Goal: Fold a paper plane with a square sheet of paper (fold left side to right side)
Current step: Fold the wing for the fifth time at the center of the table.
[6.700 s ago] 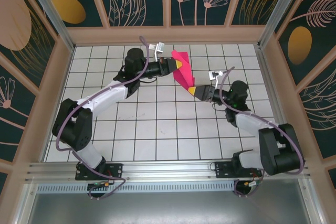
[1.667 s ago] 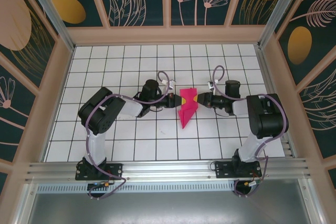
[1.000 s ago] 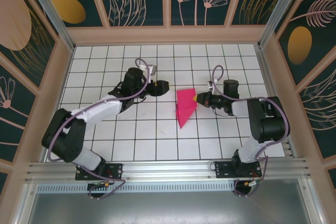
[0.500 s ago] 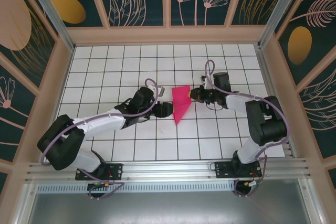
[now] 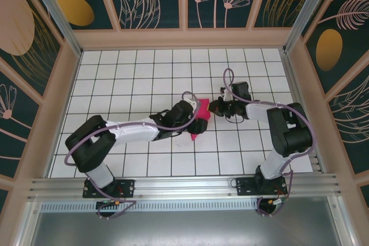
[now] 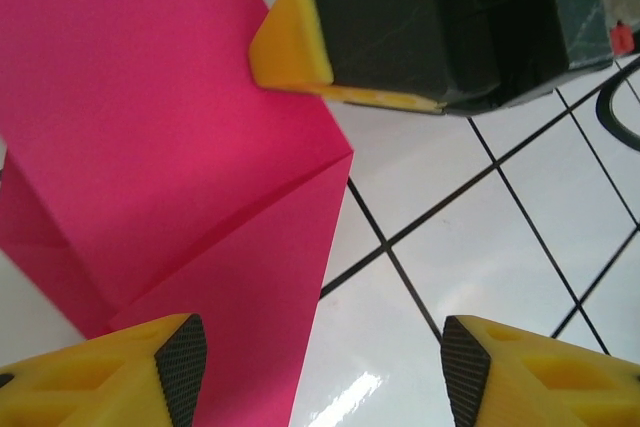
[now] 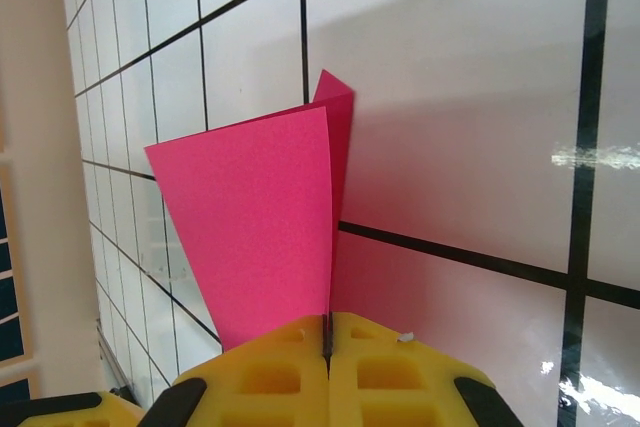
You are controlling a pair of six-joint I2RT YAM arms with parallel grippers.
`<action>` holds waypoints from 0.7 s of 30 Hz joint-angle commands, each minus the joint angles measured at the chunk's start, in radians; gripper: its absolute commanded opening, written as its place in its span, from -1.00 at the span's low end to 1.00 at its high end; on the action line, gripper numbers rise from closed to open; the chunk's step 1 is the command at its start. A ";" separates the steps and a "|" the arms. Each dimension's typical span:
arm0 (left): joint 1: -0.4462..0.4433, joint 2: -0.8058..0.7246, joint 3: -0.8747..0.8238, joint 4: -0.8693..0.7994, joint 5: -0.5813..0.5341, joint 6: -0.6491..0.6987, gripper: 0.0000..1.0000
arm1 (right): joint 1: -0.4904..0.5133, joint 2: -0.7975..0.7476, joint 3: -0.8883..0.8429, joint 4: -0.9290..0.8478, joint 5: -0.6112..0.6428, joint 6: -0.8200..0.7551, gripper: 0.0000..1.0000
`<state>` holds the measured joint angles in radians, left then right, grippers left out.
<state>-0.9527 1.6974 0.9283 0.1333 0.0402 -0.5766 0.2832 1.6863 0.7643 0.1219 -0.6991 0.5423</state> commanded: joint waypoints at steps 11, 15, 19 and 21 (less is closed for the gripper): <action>-0.054 0.140 0.129 -0.151 -0.178 0.052 0.39 | 0.009 0.017 0.044 -0.033 0.002 0.018 -0.86; -0.054 0.154 0.130 -0.158 -0.183 0.052 0.40 | 0.012 0.015 0.053 -0.049 0.007 0.024 -0.85; -0.055 0.161 0.129 -0.153 -0.178 0.052 0.40 | 0.023 0.019 0.067 -0.071 0.014 0.024 -0.84; -0.058 0.166 0.126 -0.152 -0.183 0.050 0.40 | 0.029 0.019 0.074 -0.080 0.016 0.024 -0.82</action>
<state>-1.0019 1.8473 1.0401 0.0048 -0.1181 -0.5419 0.3004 1.6878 0.8047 0.0780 -0.6960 0.5575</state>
